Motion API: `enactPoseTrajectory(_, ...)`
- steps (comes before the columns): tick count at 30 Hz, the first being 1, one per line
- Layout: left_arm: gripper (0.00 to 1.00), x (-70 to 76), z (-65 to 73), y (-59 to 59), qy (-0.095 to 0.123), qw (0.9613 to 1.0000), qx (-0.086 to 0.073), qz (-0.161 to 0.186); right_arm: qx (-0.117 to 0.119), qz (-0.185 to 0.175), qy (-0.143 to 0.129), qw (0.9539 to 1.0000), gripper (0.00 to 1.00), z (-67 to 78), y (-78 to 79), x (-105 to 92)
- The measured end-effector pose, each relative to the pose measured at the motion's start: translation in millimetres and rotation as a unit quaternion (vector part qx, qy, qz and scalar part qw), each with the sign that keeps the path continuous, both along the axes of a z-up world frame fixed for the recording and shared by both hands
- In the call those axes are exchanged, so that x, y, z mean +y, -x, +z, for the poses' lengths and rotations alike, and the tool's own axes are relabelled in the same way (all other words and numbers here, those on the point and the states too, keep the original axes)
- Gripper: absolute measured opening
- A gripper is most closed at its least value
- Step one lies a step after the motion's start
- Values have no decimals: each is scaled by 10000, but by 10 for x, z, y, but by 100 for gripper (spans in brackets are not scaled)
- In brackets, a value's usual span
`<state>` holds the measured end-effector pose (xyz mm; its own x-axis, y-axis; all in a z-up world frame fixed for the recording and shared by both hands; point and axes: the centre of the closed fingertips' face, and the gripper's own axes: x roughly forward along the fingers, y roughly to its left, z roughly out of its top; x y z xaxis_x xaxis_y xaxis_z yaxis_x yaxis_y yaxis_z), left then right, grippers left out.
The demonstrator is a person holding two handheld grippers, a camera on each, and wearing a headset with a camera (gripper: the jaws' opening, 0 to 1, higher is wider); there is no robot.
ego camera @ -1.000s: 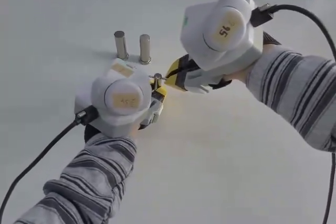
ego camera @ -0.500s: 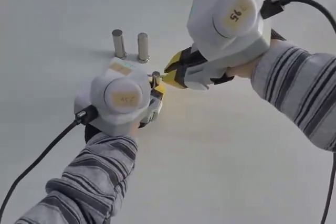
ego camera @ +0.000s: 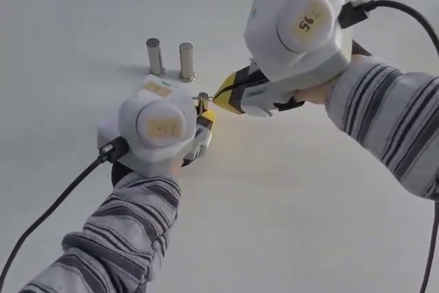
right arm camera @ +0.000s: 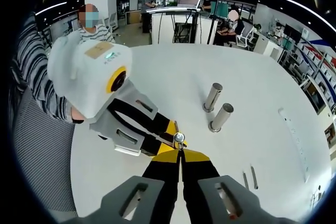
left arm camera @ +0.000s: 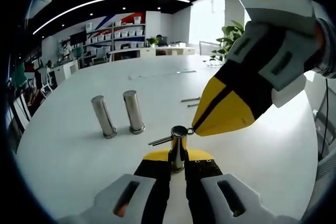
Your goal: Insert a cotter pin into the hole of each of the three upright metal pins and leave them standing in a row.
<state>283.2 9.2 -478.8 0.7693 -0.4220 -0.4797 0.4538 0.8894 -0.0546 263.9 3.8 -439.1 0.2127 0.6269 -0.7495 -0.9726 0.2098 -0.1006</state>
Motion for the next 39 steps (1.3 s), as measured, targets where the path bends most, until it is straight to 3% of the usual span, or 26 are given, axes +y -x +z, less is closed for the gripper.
enactPoseTrajectory(8,5,1,0,-8,-12,10000,-1,-1,86,-278,-76,9995,0,-9,-21,-43)
enactPoseTrajectory(13,5,16,6,-21,-2,10000,30,-3,185,-506,-163,9984,7,-11,-66,-75)
enactPoseTrajectory(19,5,68,19,-52,-151,9999,-26,-68,373,-954,-395,9940,16,-5,-145,-148)
enactPoseTrajectory(22,5,104,22,-67,-124,9999,0,-56,424,-1129,-504,9914,18,-4,-186,-168)
enactPoseTrajectory(31,5,376,83,-243,-129,9997,-52,183,475,-1429,-674,9863,26,-14,-233,-207)
enactPoseTrajectory(39,5,535,76,-316,-184,9995,-39,234,470,-1522,-767,9842,31,-20,-234,-202)
